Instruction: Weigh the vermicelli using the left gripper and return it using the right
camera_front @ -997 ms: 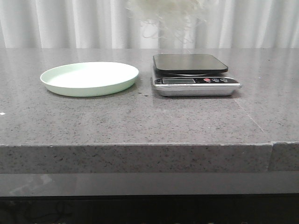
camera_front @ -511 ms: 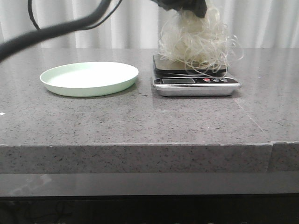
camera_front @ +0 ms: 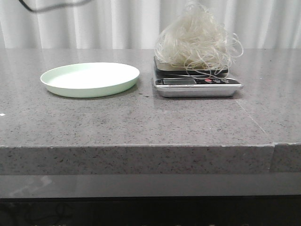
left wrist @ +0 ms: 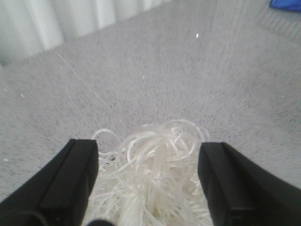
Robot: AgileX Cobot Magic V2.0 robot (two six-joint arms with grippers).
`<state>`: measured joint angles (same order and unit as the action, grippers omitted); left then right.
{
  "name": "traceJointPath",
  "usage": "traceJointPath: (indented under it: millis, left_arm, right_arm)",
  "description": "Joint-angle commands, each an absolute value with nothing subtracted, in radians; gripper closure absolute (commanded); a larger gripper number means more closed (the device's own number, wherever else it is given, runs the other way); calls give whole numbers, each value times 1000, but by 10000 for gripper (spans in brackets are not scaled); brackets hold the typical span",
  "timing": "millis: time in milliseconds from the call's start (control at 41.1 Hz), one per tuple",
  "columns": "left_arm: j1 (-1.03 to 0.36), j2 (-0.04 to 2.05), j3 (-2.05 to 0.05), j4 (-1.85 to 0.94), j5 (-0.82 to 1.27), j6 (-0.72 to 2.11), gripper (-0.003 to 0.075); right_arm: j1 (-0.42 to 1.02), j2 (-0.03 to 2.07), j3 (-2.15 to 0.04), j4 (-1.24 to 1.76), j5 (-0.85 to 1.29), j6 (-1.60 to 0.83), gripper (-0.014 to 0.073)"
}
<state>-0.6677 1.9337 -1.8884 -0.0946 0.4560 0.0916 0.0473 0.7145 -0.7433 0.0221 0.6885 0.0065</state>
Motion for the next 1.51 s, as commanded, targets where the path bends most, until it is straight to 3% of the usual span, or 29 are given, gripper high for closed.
traceJointPath:
  millis: [0, 268, 949, 1484]
  left_arm:
    - [-663, 1787, -1926, -95, 449, 90, 208]
    - [-663, 1609, -1879, -95, 618, 90, 208]
    - [-663, 993, -1132, -95, 465, 90, 208]
    - [-663, 595, -808, -95, 476, 90, 208]
  right_arm:
    - [45, 719, -774, 23, 633, 0, 46]
    - [45, 719, -774, 23, 633, 0, 46]
    - [45, 719, -774, 23, 614, 0, 46]
    - [108, 779, -782, 24, 556, -18, 46]
